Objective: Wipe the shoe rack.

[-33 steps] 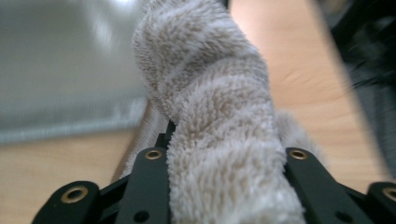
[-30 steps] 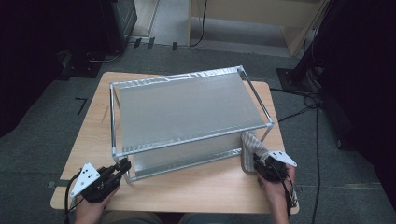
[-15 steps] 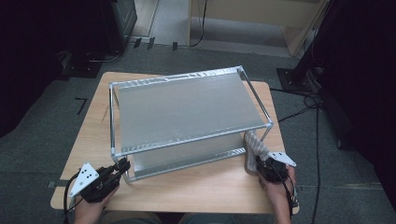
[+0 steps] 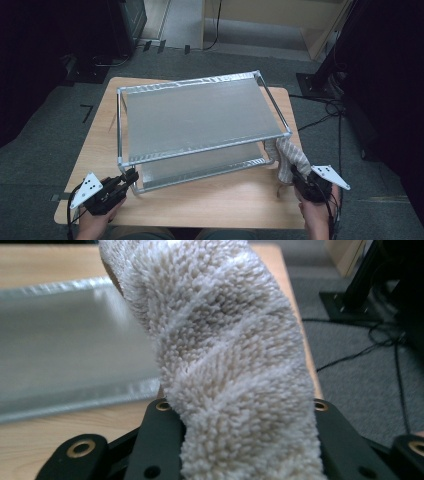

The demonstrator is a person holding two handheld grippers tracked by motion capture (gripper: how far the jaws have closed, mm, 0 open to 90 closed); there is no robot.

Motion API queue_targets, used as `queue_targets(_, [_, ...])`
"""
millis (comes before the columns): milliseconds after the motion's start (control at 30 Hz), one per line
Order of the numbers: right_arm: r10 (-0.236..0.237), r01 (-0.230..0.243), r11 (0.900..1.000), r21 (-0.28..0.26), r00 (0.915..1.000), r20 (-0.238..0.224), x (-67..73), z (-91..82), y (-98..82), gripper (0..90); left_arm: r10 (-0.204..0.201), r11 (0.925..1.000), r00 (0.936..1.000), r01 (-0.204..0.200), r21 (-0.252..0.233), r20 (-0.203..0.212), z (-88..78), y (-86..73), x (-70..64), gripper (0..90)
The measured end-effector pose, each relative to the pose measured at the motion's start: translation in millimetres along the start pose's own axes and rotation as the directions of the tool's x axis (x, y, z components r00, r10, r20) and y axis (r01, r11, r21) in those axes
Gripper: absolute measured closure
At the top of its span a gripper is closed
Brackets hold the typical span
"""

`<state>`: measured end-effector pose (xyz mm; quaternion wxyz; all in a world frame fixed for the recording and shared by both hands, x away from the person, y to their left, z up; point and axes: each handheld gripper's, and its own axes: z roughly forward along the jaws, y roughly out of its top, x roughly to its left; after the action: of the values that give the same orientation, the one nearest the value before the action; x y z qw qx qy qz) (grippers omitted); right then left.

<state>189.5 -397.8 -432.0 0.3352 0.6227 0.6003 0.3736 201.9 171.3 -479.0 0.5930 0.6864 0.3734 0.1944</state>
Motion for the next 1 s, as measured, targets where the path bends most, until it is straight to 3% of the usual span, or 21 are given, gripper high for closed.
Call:
queue_targets(133, [-0.010,0.010,0.999,-0.044,1.0000,-0.002,4.7,-24.4,14.1,68.0,0.021,0.9998,0.9998,-0.021,0.000,-0.002,-0.1,0.7,2.3,77.6])
queue_targets(267, [-0.013,0.012,0.996,-0.087,0.9998,-0.016,12.9,-44.7,26.2,68.1,0.015,0.9997,0.9998,-0.015,-0.017,0.014,0.5,-1.2,6.1,77.6])
queue_targets(467, [-0.038,0.028,0.983,-0.179,0.9979,-0.052,31.4,-61.4,49.7,68.1,0.022,0.9996,0.9997,-0.022,-0.018,0.006,0.3,-1.5,5.3,77.8])
queue_targets(733, [-0.056,0.033,0.960,-0.278,0.9956,-0.076,68.6,-41.9,85.6,68.1,0.021,0.9997,0.9998,-0.021,-0.014,-0.005,-2.7,-2.4,3.4,77.9])
queue_targets(933, [-0.075,0.045,0.919,-0.391,0.9953,-0.062,93.4,-23.6,114.0,67.8,0.008,0.9998,0.9999,-0.008,-0.017,-0.015,-4.6,-3.5,-0.5,77.9])
queue_targets(967, [-0.083,0.057,0.918,-0.392,0.9954,-0.048,96.3,-14.6,116.2,67.0,0.008,0.9999,0.9999,-0.009,-0.015,-0.015,-5.0,-3.6,-1.4,77.8])
queue_targets(1000, [-0.087,0.064,0.928,-0.367,0.9952,-0.045,97.6,-5.3,116.8,65.1,0.015,0.9998,0.9998,-0.016,-0.012,-0.015,-5.7,-3.8,-2.2,77.8])
